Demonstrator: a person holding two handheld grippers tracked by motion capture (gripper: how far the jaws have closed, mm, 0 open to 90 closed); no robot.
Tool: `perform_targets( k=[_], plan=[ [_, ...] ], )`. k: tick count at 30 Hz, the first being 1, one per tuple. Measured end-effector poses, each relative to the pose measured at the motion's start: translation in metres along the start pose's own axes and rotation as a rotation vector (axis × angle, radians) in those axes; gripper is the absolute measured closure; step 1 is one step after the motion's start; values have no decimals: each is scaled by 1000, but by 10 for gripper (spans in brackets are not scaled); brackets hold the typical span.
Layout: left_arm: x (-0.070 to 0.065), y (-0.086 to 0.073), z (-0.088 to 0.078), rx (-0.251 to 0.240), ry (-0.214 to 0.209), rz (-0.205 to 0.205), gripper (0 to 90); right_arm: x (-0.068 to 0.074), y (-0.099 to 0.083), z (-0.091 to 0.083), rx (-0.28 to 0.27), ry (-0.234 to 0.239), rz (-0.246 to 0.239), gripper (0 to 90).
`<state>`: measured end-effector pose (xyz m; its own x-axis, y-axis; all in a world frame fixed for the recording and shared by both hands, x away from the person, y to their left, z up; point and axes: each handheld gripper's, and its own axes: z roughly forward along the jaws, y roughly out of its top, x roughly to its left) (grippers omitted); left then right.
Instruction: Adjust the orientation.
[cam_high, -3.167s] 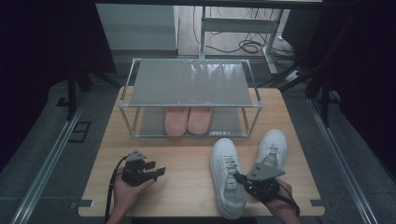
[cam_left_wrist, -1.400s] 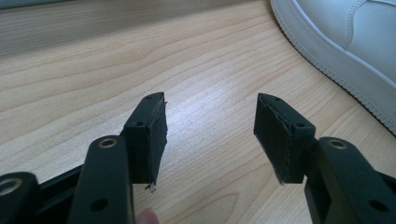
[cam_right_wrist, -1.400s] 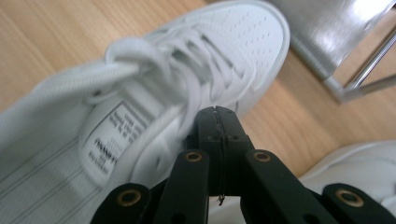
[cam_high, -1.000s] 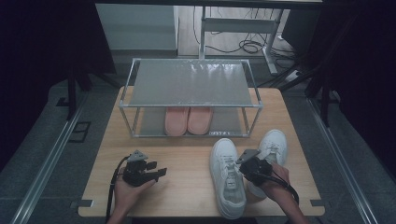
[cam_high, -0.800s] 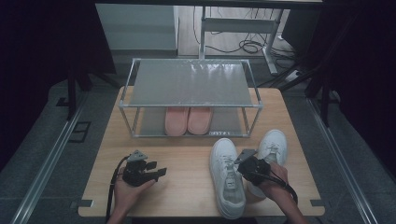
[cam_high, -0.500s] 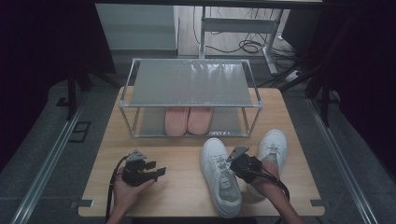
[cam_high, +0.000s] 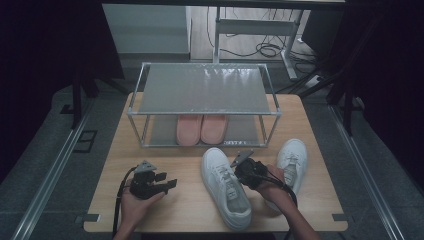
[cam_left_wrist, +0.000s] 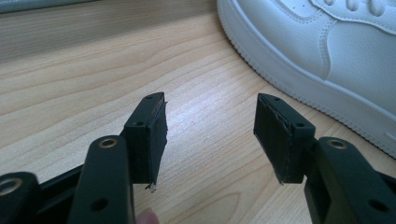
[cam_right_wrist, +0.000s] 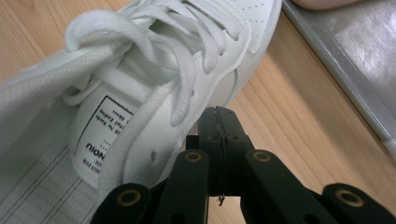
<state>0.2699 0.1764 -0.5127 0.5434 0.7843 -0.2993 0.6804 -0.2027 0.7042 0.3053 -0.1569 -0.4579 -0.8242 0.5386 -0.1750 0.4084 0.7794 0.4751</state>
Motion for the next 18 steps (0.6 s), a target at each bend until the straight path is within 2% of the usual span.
perform_targets(
  k=[4, 9, 12, 13, 14, 15, 16, 17, 18],
  plan=[
    [0, 0, -1, -1, 3, -2, 445, 1, 2, 3, -17, 6, -3, 900],
    [1, 0, 0, 1, 3, -3, 445, -4, -5, 3, -57, 34, 38, 900],
    [1, 0, 0, 2, 3, -3, 445, -5, -6, 2, -68, 35, 42, 900],
    [1, 0, -1, -1, 4, -3, 444, -6, -8, -3, -95, 31, 54, 900],
    [1, 0, -1, -1, 4, -3, 444, -6, -8, -3, -95, 31, 54, 900],
    [1, 0, -1, -3, 4, -4, 444, -8, -11, -12, -139, 34, 78, 900],
    [1, 0, -2, -5, 3, -5, 444, -8, -11, -12, -139, 34, 78, 900],
    [1, 0, -2, -7, 2, -7, 444, -9, -16, -22, -183, 37, 96, 900],
    [1, 0, -2, -5, 1, -5, 444, -9, -16, -22, -183, 37, 96, 900]
  ],
)
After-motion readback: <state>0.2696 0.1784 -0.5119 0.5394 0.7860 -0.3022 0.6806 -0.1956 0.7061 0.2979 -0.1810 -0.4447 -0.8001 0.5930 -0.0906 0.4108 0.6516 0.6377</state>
